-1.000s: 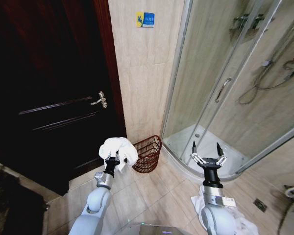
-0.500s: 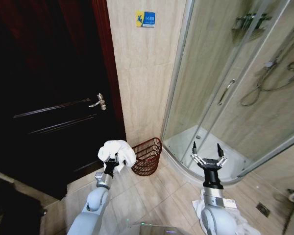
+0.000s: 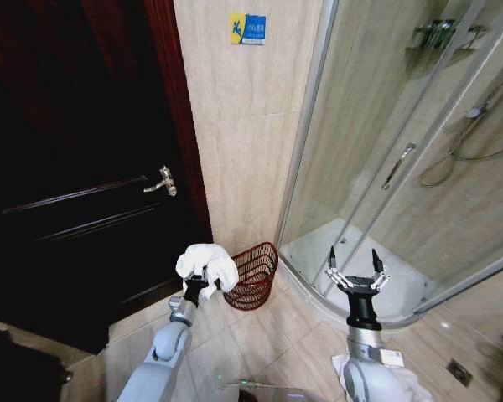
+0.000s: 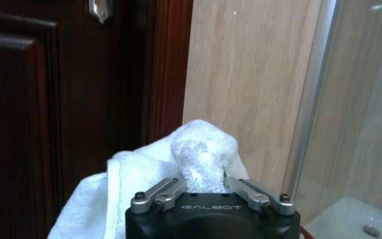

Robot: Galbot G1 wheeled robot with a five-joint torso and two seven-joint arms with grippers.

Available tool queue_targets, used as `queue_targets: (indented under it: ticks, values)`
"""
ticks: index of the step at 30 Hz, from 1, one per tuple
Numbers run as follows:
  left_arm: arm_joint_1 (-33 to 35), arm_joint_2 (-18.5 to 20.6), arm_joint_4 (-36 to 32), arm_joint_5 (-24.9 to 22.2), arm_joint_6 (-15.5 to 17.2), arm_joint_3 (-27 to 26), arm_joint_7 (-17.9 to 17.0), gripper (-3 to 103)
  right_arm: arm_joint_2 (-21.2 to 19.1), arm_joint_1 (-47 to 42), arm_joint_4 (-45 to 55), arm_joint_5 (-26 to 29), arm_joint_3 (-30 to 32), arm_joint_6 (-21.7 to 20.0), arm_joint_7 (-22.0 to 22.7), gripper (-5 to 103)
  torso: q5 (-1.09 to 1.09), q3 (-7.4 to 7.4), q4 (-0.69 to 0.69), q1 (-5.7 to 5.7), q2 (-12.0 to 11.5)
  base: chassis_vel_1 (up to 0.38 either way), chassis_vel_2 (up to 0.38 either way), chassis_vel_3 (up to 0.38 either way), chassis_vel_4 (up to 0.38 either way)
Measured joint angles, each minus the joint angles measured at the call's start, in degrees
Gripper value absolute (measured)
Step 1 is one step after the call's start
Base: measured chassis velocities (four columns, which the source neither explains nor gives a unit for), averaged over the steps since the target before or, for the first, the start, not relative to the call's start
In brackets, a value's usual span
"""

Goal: Discard the used towel into the hamper.

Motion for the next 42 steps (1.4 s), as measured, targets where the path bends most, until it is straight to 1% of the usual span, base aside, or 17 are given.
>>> queue_targets:
  ticks: [3, 6, 7, 10, 19, 24, 30, 34, 36, 37, 39, 40, 42]
  values:
    - [-0.6, -0.6, 0.2, 0.2, 0.1, 0.3, -0.4, 8, 0.0, -0.6, 0.0, 0.2, 0.4, 0.1, 0.0, 100, 0.01, 0.00, 0.00, 0.00, 0.0, 0.000, 0.000, 0.000, 0.000]
    - [-1.6, -1.7, 0.7, 1.8, -1.8, 0.8, -3.3, 8, 0.1, -0.6, 0.0, 0.3, 0.5, 0.1, 0.0, 100, 0.00, 0.00, 0.00, 0.00, 0.0, 0.000, 0.000, 0.000, 0.000]
    - [-1.6, -1.7, 0.7, 1.8, -1.8, 0.8, -3.3, 8, 0.1, -0.6, 0.0, 0.3, 0.5, 0.1, 0.0, 100, 0.00, 0.00, 0.00, 0.00, 0.0, 0.000, 0.000, 0.000, 0.000]
    - [-1.8, -1.8, 0.8, 3.8, -2.2, 0.5, -3.8, 8, 0.3, -0.4, 0.0, 0.2, 0.2, 0.1, -0.6, 100, 0.00, 0.00, 0.00, 0.01, 0.0, 0.000, 0.000, 0.000, 0.000]
    - [-1.5, -0.9, 1.1, 4.3, -2.7, 0.0, -2.2, 8, 0.4, 0.2, -0.5, -0.1, 0.0, 0.4, -1.2, 100, 0.01, 0.00, 0.00, 0.01, 0.0, 0.000, 0.000, 0.000, 0.000]
    - [-1.7, -0.6, 1.4, 4.4, -3.5, 0.3, -0.9, 8, 0.4, 0.3, -1.0, -0.4, 0.0, 0.6, -0.9, 100, 0.00, 0.01, 0.00, 0.01, 0.0, -0.030, -0.035, -0.047, -0.029]
    - [-2.4, -0.4, 2.8, 4.3, -3.9, 0.7, -0.5, 8, 0.5, 0.4, -1.8, -1.8, -0.3, 0.6, 0.0, 100, 0.00, 0.01, 0.00, 0.02, 0.0, -0.075, -0.078, -0.062, -0.068]
    - [-2.7, -0.4, 3.7, 4.0, -4.2, 1.2, -0.6, 8, 1.4, 0.5, -2.3, -2.4, -0.5, -0.5, 1.0, 100, 0.00, 0.01, 0.00, 0.02, 0.0, -0.085, -0.080, -0.085, -0.096]
    - [-3.0, -0.2, 4.6, 3.3, -4.3, 1.7, -1.2, 8, 2.5, 0.3, -2.2, -1.5, -0.2, -2.6, 2.7, 100, 0.00, 0.01, 0.00, 0.02, 0.0, -0.092, -0.087, -0.104, -0.105]
    - [-3.0, -0.2, 4.6, 3.3, -4.3, 1.7, -1.2, 8, 2.5, 0.3, -2.2, -1.5, -0.2, -2.6, 2.7, 100, 0.00, 0.01, 0.00, 0.02, 0.0, -0.102, -0.101, -0.106, -0.105]
    - [-3.5, 0.4, 6.1, 2.6, -4.6, 2.5, -1.7, 8, 3.4, -0.9, -2.6, -1.0, -0.3, -4.6, 3.2, 100, 0.00, 0.01, 0.00, 0.02, 0.0, -0.111, -0.135, -0.114, -0.114]
    - [-3.5, 0.4, 6.1, 2.6, -4.6, 2.5, -1.7, 8, 3.4, -0.9, -2.6, -1.0, -0.3, -4.6, 3.2, 100, 0.00, 0.01, 0.00, 0.02, 0.0, -0.120, -0.135, -0.114, -0.121]
    - [-4.4, 1.0, 8.7, 2.1, -6.7, 3.4, -2.0, 8, 3.5, -2.0, -4.1, -0.1, -0.8, -5.0, 3.4, 100, 0.00, 0.01, -0.01, 0.02, 0.0, -0.112, -0.135, -0.115, -0.120]
